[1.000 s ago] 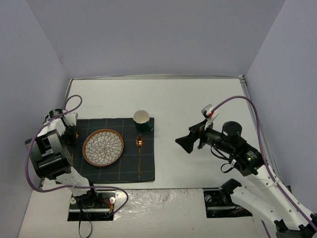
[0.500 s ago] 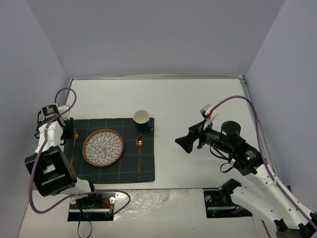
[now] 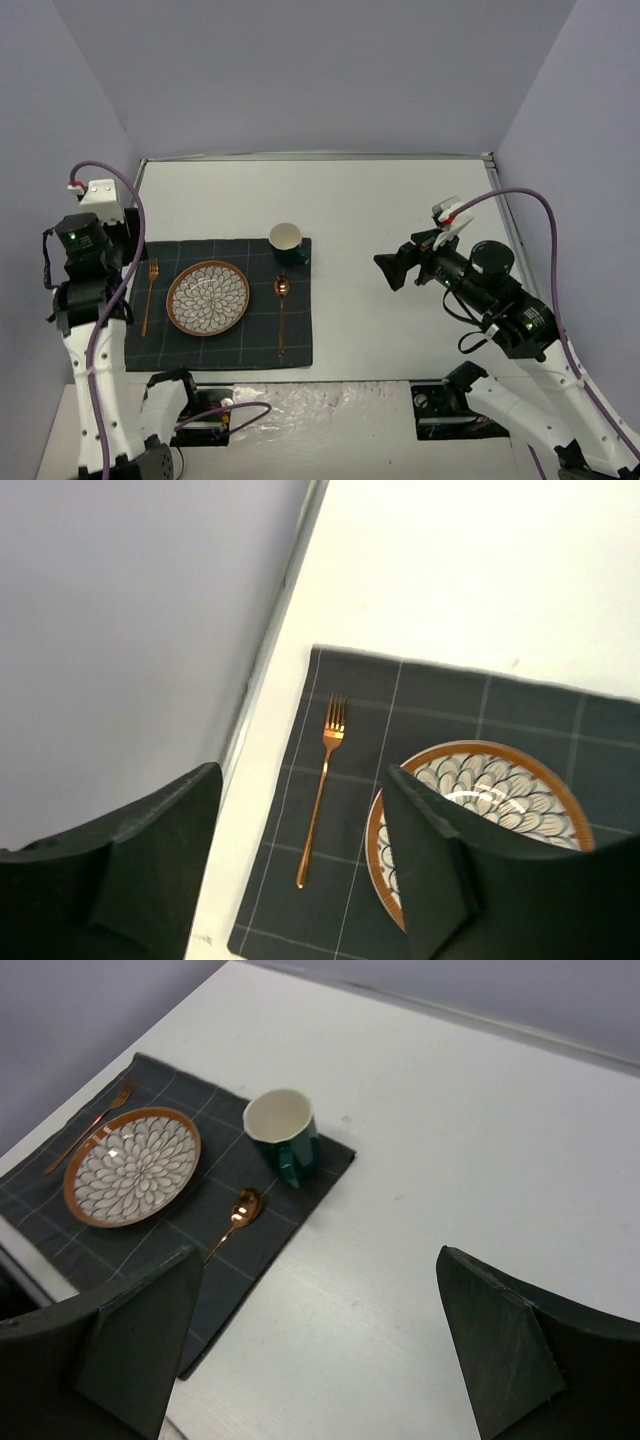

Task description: Set the dinner table for one person

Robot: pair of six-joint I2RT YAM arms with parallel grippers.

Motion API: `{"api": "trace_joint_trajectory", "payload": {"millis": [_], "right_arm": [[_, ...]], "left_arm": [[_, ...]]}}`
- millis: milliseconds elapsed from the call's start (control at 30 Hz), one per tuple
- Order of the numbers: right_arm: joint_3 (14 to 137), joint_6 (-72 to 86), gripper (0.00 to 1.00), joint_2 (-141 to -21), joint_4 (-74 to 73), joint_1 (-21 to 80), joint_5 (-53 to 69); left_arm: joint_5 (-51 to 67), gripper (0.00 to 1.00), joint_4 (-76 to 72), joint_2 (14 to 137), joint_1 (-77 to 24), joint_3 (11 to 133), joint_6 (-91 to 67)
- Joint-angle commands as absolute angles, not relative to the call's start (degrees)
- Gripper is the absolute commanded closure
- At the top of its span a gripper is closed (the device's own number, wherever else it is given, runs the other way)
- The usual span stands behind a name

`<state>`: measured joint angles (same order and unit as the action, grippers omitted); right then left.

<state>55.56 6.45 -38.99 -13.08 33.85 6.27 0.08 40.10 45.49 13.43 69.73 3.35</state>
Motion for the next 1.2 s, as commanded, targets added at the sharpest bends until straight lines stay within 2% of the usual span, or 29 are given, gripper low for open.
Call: {"api": "trace_joint_trajectory", "payload": {"millis": [0,167,233,533,633,833,1167], "right_arm": [[60.0,3.0,0.0,-35.9,-12.6,34.1,-7.8],[62.5,1.0,0.0,-31.4,-14.5,34.1,-15.1],[62.9,0.6,0.0,-29.6,-15.5,34.1,-17.8],[62.6,0.6,0.0,-21.2,-18.9,34.1,-22.1],[61.2,0.6,0.0,-18.4,-19.0,34.1,-22.7],[59.1,-1.0,0.0,-14.5,-19.7,34.1,-24.7],[56.8,-1.1,0.0,-12.1,-19.6,34.1,-27.3]], "left_arm": [[-2.7,0.29,50.6,39.7,9.0,80.1,-0.5],[-10.9,0.15,57.5,32.9,2.3,85.5,-5.9],[-13.7,0.14,58.2,30.2,0.1,85.1,-7.9],[-21.3,0.12,65.2,21.2,-9.8,83.8,-12.1],[-23.4,0.09,68.0,18.4,-11.4,82.9,-12.0],[-25.1,0.03,70.4,14.0,-12.2,81.7,-11.8],[-26.5,0.03,71.7,12.5,-12.2,79.9,-11.5]]}}
